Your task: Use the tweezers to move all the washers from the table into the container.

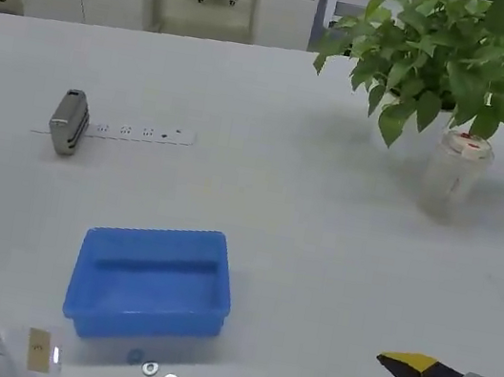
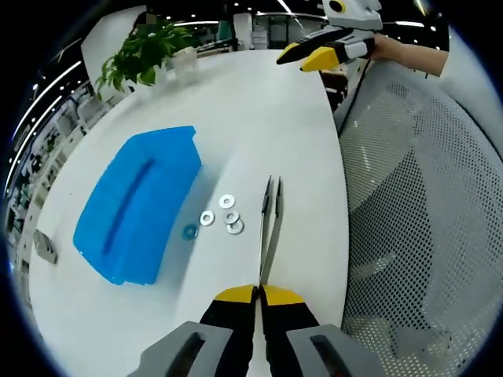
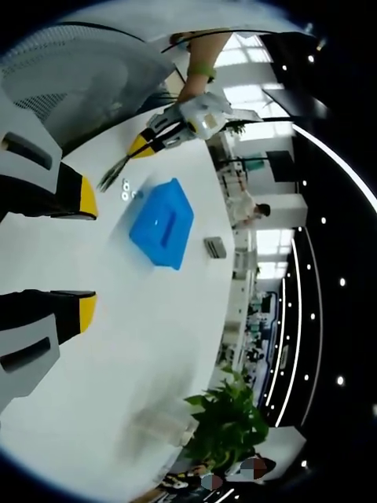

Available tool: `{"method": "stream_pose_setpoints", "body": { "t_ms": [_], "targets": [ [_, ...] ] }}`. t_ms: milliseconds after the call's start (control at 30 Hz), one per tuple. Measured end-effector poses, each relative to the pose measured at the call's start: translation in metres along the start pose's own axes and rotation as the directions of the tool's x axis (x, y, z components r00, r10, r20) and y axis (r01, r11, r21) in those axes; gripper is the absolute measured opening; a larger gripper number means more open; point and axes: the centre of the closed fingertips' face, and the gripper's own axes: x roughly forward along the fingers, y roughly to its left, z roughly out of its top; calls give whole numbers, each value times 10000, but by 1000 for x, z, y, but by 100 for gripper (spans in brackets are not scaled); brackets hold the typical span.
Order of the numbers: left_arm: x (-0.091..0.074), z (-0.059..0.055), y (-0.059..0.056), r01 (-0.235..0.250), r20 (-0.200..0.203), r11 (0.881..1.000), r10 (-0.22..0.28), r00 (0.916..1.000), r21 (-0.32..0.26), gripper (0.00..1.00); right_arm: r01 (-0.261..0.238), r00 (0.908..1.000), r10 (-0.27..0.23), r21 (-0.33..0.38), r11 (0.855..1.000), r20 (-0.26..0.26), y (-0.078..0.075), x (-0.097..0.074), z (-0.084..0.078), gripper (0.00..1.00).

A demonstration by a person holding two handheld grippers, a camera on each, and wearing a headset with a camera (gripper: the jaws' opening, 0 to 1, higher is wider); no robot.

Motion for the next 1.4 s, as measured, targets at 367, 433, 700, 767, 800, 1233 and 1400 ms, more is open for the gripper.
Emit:
{"method": "stream_pose_setpoints", "body": {
  "t_ms": [367,433,700,767,800,1233,1400],
  "targets": [
    [-20,18,-10,62,232,9978,-78,9997,664,0,-650,9975,626,-778,9948,-320,16,5,2,34],
    [-29,25,-13,-9,474,9982,-20,9989,598,0,-1012,9942,973,-934,9905,-456,24,7,3,34],
    [-53,45,-27,-203,1024,9989,158,9946,432,0,-2529,9671,2426,-1837,9499,-768,61,22,24,34],
    [-57,51,-31,-197,1178,9990,149,9929,399,0,-2831,9588,2705,-2106,9357,-873,68,30,26,32],
    [-58,54,-32,-192,1233,9990,142,9923,398,0,-2977,9544,2839,-2169,9297,-928,72,34,26,31],
    [-66,77,-37,-283,1424,9980,199,9896,570,0,-5704,8185,5071,-2764,7735,-2700,135,75,-11,27],
    [-66,82,-36,-189,1454,9973,84,9893,712,0,-6212,7809,5245,-3327,7096,-3393,144,88,-24,26]
  ]
}}
